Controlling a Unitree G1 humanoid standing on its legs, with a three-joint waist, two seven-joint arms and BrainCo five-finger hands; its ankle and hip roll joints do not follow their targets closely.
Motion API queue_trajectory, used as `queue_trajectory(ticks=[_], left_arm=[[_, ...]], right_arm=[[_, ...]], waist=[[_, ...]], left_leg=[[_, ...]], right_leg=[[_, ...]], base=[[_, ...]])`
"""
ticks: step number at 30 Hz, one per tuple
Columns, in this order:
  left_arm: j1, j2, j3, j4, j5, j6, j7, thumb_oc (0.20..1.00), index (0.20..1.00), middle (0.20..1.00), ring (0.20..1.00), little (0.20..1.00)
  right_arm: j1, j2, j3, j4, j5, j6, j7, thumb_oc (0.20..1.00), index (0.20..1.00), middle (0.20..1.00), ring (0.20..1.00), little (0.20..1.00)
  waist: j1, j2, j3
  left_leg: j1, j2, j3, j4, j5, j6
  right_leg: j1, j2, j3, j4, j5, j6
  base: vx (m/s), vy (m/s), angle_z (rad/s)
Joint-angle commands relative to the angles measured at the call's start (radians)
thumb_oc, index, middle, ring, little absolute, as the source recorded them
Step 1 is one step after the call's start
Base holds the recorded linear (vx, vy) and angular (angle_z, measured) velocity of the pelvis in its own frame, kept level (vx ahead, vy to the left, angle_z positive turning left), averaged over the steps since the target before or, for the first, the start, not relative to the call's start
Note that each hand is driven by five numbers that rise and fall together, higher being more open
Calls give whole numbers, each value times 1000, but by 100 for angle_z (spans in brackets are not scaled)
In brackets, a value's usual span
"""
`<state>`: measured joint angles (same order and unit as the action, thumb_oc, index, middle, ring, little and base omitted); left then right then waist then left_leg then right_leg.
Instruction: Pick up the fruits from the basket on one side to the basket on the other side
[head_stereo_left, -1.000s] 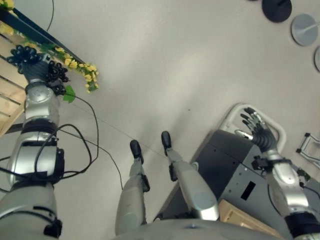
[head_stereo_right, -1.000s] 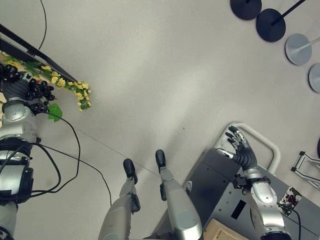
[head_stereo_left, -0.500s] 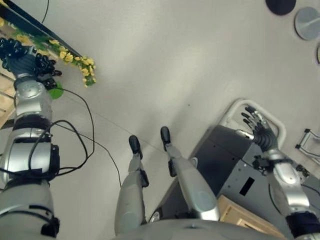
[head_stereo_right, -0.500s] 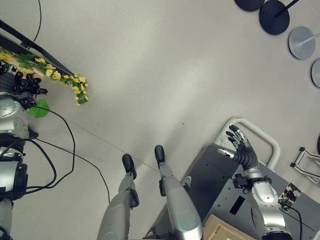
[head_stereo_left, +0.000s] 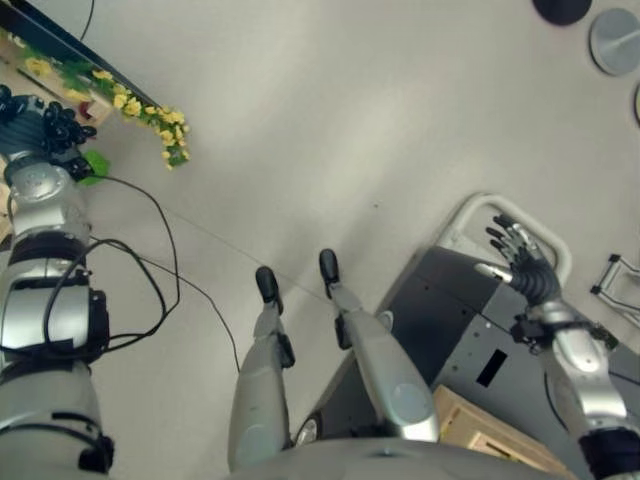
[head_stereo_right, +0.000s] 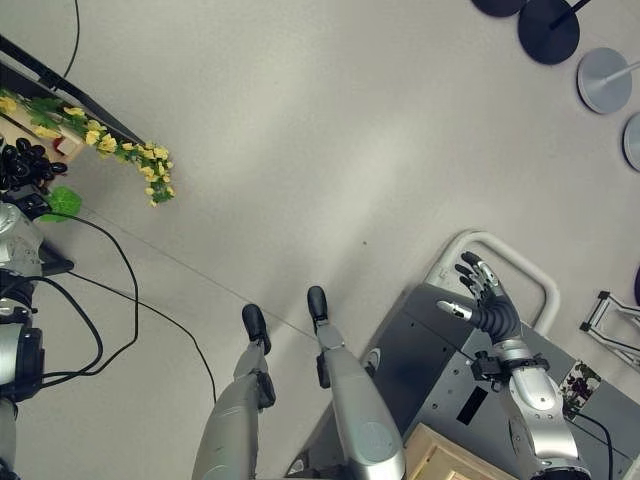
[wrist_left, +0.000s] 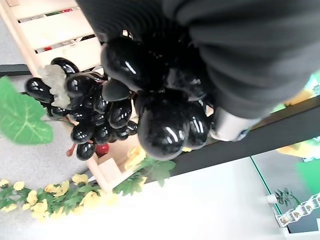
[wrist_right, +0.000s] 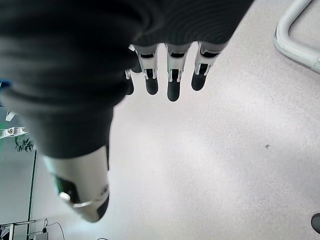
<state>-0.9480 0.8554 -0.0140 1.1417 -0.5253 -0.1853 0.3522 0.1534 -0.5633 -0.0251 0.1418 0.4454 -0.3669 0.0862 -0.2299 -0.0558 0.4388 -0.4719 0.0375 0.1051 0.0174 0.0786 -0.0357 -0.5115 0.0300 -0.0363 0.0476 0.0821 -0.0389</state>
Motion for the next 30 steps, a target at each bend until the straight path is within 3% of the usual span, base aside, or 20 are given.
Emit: queue_trajectory(ticks=[1,11,12,13,14,16,17,18,21,24,28,30], left_arm=[[-28,100,28,-12,1,-85,30,200,200,200,200,200],[-18,83,15,-60,4,-94,33,200,200,200,200,200],[-4,65,17,-76,1,-96,38,200,200,200,200,200],[-12,54,4,-76,1,-95,36,200,200,200,200,200],[-31,44,-24,-85,3,-94,31,200,200,200,200,200],[-54,43,-51,-92,0,-97,30,200,200,200,200,200],[-89,49,-86,-97,-4,-103,31,200,200,200,200,200],[-85,48,-81,-133,-16,-112,41,200,200,200,200,200],[-108,27,-80,-141,-26,-117,53,200,200,200,200,200],[-108,21,-65,-166,-10,-126,72,200,200,200,200,200],[-96,40,-48,-177,-2,-129,93,200,200,200,200,200],[-88,44,-47,-176,29,-118,103,200,200,200,200,200]], right_arm=[[63,-20,-71,-65,49,-56,4,1000,1000,1000,1000,1000],[65,-20,-59,-72,61,-54,6,1000,1000,1000,1000,1000],[67,-28,-60,-70,71,-56,4,1000,1000,1000,1000,1000],[63,-45,-58,-72,74,-58,1,1000,1000,1000,1000,1000],[59,-65,-59,-73,75,-56,2,1000,1000,1000,1000,1000],[61,-67,-65,-63,81,-58,-5,1000,1000,1000,1000,1000],[69,-74,-73,-59,78,-61,-20,1000,1000,1000,1000,1000],[62,-64,-62,-56,69,-55,-25,1000,1000,1000,1000,1000],[28,-57,-31,-28,55,-51,-49,1000,1000,1000,1000,1000],[12,-36,-11,-20,38,-51,-53,1000,1000,1000,1000,1000],[-5,-21,14,2,22,-44,-55,1000,1000,1000,1000,1000],[0,-18,14,14,21,-44,-53,1000,1000,1000,1000,1000]], waist=[[6,-10,-39],[6,-3,-43],[6,-12,-32],[19,-25,-9],[27,-32,12],[29,-37,17],[32,-2,14],[39,-2,16],[36,1,32],[38,13,42],[45,-2,32],[49,-3,26]], left_leg=[[42,-13,1,154,-148,24],[50,-8,-14,157,-152,19],[-21,-11,-29,346,-135,-9],[-90,-14,-50,463,-72,-39],[-140,-31,-75,537,-52,-56],[-181,-43,-66,512,-67,-52],[-189,-37,12,320,-35,-21],[-173,-20,12,308,-53,-6],[-178,-52,22,293,-77,33],[-137,-61,32,235,-72,36],[-133,-67,26,252,-102,56],[-111,-73,20,260,-125,73]], right_leg=[[-19,-23,9,122,-64,138],[-25,-21,7,156,-84,136],[-5,-27,13,169,-102,110],[6,-33,8,184,-109,91],[7,-35,-4,203,-116,81],[7,-37,-21,217,-126,84],[5,-16,-51,250,-144,95],[-11,-10,-46,274,-161,103],[-46,-29,-32,300,-161,120],[-44,-38,-27,284,-158,127],[-33,-46,-6,287,-151,143],[-48,-53,5,371,-126,173]], base=[[0,0,0],[5,-12,0],[-56,-159,11],[-87,-220,21],[-72,-224,40],[45,-110,33],[158,43,26],[174,114,39],[20,146,-8],[22,150,5],[13,64,-4],[11,46,-3]])
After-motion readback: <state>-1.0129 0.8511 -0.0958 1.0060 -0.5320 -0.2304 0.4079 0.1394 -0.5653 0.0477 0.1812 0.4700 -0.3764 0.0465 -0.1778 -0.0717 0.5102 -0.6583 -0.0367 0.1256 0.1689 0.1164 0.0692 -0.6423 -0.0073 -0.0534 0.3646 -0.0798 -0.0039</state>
